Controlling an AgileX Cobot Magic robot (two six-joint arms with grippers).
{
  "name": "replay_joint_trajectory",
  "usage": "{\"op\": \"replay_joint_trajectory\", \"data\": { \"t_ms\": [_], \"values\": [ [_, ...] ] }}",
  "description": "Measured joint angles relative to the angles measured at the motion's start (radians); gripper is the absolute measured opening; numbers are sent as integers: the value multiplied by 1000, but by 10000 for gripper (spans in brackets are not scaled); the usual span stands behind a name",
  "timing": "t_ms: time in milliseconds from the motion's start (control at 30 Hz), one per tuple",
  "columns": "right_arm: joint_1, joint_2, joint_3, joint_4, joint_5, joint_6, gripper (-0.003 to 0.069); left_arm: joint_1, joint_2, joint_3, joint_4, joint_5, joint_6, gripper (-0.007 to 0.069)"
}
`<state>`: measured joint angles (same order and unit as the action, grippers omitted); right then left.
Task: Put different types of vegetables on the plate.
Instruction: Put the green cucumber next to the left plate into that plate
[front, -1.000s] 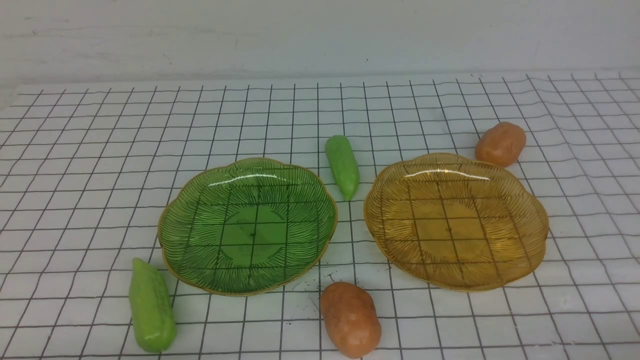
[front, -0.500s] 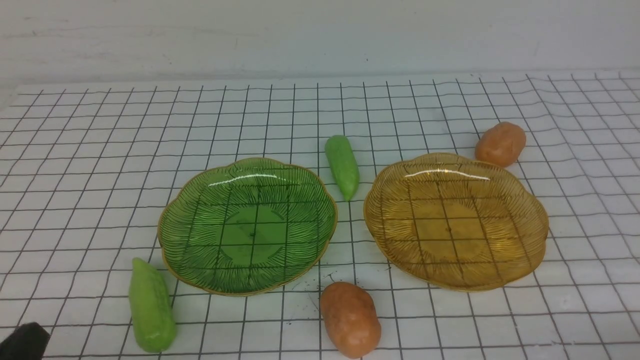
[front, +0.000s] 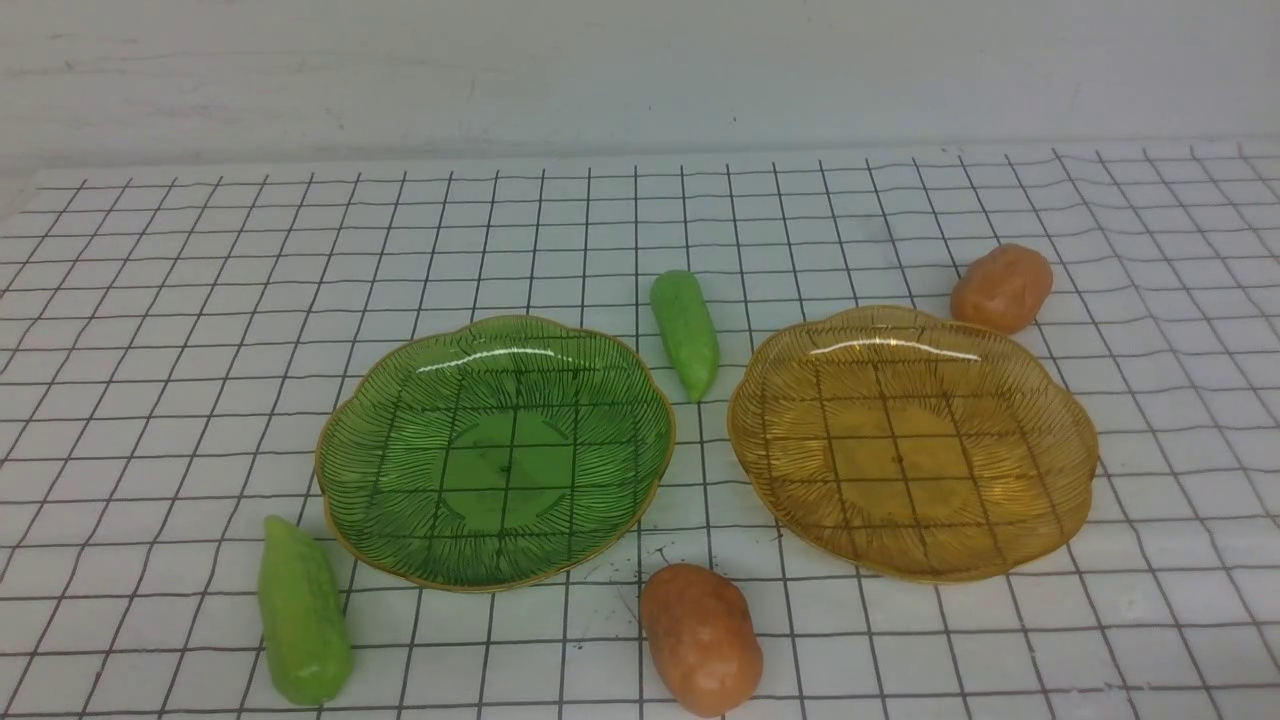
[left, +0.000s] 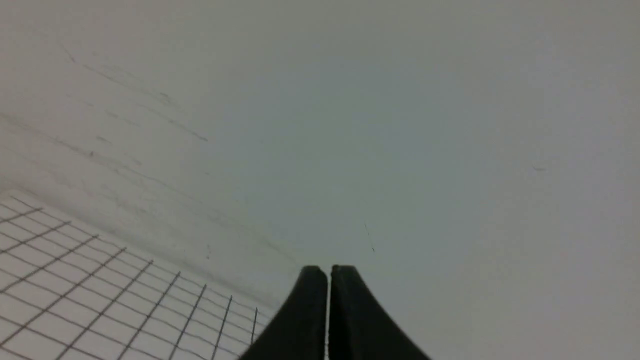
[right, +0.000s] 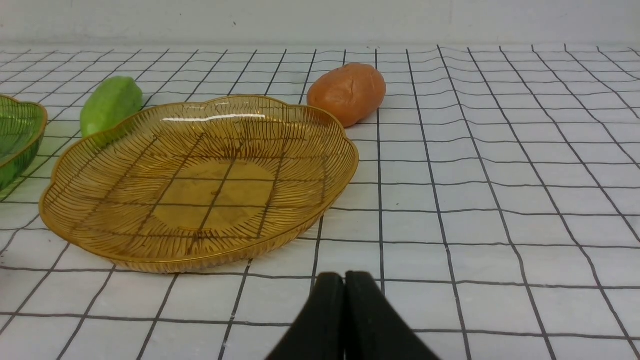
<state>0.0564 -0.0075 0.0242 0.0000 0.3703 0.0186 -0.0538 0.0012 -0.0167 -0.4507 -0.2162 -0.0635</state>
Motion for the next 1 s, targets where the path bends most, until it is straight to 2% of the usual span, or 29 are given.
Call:
{"op": "replay_joint_trajectory", "data": {
  "t_ms": [200,267,367,400,467,500,533,567,600,667,767,900,1000],
  "values": [
    [0,0,0,-25,4,0,-14,0,140,-224,26,229,42,-8],
    [0,0,0,-51,5,0,-14,0,243,-331,39,366,79,-8],
    [0,0,0,-65,-3,1,-14,0,470,-499,52,660,102,-8],
    [0,0,2,-50,-29,6,-14,0,584,-550,57,766,102,-8],
    [0,0,6,-27,-58,17,-14,0,666,-588,65,849,102,-8],
    [0,0,6,37,-120,40,-14,0,808,-646,81,977,102,-8],
    [0,0,6,45,-130,44,-14,0,838,-657,87,1000,102,-8],
    [0,0,6,121,-220,84,-14,0,939,-696,105,1076,103,-8],
    [0,0,6,142,-230,88,-14,0,966,-700,108,1084,103,-8],
    [0,0,6,268,-328,139,-14,0,1105,-754,132,1142,103,-8],
    [0,0,6,353,-387,154,-14,0,1228,-805,140,1153,103,-8],
    [0,0,6,399,-418,160,-14,0,1335,-833,157,1154,103,0],
    [0,0,6,446,-429,194,-14,0,1374,-833,187,1153,96,39]
  ]
}}
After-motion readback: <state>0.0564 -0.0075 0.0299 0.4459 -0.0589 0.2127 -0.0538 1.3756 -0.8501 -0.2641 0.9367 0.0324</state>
